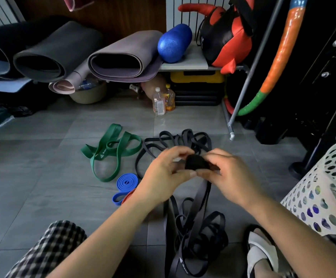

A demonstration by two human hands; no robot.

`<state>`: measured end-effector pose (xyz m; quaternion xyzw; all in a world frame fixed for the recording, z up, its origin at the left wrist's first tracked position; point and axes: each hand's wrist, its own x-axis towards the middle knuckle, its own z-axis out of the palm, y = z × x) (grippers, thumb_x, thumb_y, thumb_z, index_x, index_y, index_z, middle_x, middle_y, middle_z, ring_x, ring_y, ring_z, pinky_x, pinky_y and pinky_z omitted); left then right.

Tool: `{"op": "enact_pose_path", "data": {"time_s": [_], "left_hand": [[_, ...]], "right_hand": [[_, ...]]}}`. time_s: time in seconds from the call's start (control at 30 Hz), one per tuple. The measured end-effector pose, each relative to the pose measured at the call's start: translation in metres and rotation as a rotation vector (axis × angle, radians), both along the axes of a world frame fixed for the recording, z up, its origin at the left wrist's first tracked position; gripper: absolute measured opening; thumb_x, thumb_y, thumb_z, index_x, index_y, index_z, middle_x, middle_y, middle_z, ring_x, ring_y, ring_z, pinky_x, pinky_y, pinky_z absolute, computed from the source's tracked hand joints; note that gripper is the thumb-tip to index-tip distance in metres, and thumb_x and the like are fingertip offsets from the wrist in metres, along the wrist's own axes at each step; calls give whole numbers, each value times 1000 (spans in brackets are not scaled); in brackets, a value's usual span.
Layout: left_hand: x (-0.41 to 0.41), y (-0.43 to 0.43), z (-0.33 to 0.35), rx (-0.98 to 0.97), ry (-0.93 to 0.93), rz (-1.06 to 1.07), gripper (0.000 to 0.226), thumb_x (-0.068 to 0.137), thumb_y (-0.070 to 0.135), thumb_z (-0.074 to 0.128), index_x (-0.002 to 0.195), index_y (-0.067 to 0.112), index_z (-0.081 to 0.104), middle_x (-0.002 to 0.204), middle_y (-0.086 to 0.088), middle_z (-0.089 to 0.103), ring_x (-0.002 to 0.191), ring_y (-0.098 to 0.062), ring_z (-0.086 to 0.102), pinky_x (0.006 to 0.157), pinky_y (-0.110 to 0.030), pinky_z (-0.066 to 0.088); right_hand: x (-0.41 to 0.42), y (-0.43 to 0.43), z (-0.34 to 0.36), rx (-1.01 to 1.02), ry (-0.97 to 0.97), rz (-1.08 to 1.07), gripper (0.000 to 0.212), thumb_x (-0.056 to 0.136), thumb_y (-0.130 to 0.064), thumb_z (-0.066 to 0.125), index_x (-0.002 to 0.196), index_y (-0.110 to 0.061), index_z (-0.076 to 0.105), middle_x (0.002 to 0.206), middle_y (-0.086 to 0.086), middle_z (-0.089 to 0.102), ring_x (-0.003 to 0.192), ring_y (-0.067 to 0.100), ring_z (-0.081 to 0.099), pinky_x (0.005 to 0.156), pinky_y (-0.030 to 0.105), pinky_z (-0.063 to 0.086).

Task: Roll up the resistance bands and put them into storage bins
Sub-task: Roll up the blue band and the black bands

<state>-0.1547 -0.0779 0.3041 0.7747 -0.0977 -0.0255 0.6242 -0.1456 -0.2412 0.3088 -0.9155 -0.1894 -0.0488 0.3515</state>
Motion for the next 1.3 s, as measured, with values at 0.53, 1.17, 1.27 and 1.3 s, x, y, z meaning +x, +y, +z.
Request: {"op": "enact_pose_path", "data": {"time_s": [0.53, 1.17, 1.27, 1.3], "left_hand": [[-2, -7, 10, -859, 295, 48, 25, 66, 4, 59, 91, 3, 59, 82, -5, 71, 76, -12, 69, 65, -19, 54], [7, 1, 23, -593, 171, 129, 25, 63, 7, 65, 88, 10, 60, 73, 2, 70, 71, -12, 66, 71, -23, 57], [4, -5, 25, -749, 240, 69, 28, 63, 6, 61, 91, 6, 59, 76, -3, 69, 70, -11, 67, 66, -19, 55], [4, -7, 25, -785, 263, 54, 29, 64, 6, 60, 93, 5, 58, 78, -4, 69, 71, -12, 67, 65, -18, 55]], "right_hand": [[-5, 20, -3, 830, 231, -4, 22, 67, -30, 73, 89, -26, 71, 94, 4, 67, 92, 13, 64, 82, 19, 50], [6, 8, 11, 591, 251, 69, 19, 66, -39, 71, 84, -33, 68, 94, 3, 60, 92, 19, 60, 86, 32, 49], [7, 15, 8, 650, 171, 2, 17, 70, -38, 72, 84, -28, 69, 87, 1, 62, 88, 20, 61, 80, 27, 48], [7, 15, 10, 649, 161, -12, 16, 71, -37, 71, 84, -27, 69, 87, 2, 62, 88, 19, 61, 80, 27, 48]]}}
